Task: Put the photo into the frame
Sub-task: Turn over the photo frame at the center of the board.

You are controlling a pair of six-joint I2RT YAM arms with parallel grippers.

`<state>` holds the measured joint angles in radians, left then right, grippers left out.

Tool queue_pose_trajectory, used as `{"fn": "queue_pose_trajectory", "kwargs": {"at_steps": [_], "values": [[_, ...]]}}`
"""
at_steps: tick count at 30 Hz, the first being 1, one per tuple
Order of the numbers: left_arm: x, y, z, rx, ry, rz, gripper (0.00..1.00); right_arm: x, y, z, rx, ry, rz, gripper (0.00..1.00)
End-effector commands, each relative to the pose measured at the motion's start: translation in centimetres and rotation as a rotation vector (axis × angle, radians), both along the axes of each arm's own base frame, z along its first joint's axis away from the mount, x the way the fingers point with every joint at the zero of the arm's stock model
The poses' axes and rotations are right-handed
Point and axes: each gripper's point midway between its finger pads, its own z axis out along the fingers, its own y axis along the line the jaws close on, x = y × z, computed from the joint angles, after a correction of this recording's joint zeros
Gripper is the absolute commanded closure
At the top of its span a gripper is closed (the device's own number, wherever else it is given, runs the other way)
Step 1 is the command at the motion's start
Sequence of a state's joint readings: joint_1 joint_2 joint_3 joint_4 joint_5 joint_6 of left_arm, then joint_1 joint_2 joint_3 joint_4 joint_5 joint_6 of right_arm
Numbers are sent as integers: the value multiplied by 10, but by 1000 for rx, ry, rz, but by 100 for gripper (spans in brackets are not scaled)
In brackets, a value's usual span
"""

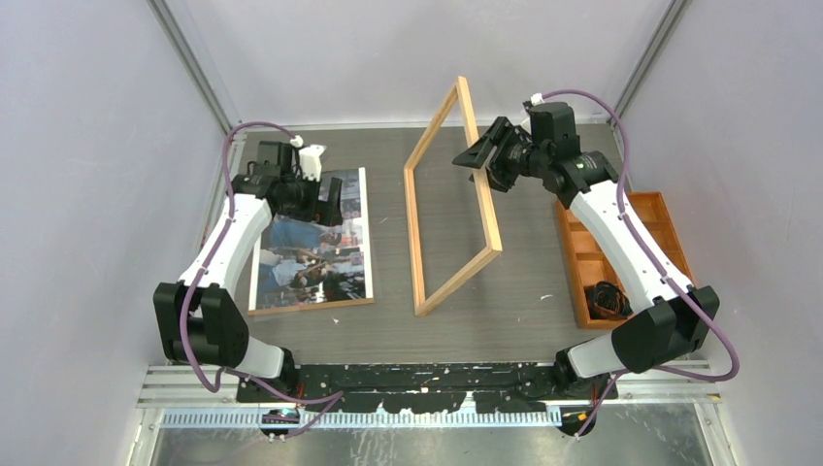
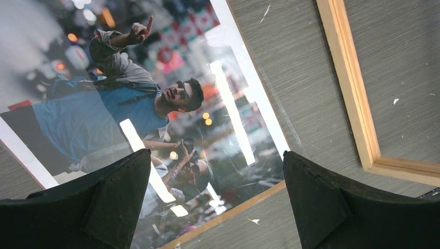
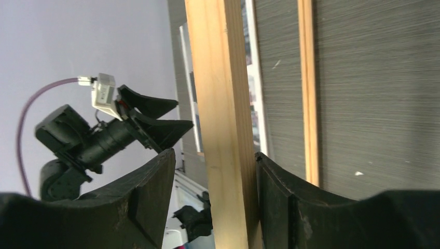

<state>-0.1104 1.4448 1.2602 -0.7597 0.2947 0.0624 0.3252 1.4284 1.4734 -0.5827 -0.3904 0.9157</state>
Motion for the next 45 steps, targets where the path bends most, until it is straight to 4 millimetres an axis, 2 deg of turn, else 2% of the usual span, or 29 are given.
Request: {"fn": "queue_pose_trajectory", "kwargs": {"at_steps": [1,4,12,22,24,30,38,45], "values": [[-1,2,-2,26,-8,-14,0,-19,-23,4,-147,-39,12,39],[-4,4,-7,40,17,-24,0,-28,-31,-17,-209,-9,21,38],[-18,9,-20,78,57,-61,0,-54,-35,-49,-251,42,99,38],[-24,20,-33,147,52,-80,0,-67,-50,-117,-344,131,101,69],[-24,21,-38,153,55,-82,0,-70,-54,-129,-370,151,98,72],[-21,24,-50,172,80,-81,0,-71,-64,-162,-424,177,83,74],[-12,27,-65,203,91,-84,0,-64,-88,-217,-611,279,69,77],[-8,33,-78,244,104,-88,0,-56,-98,-242,-692,340,47,76]]}}
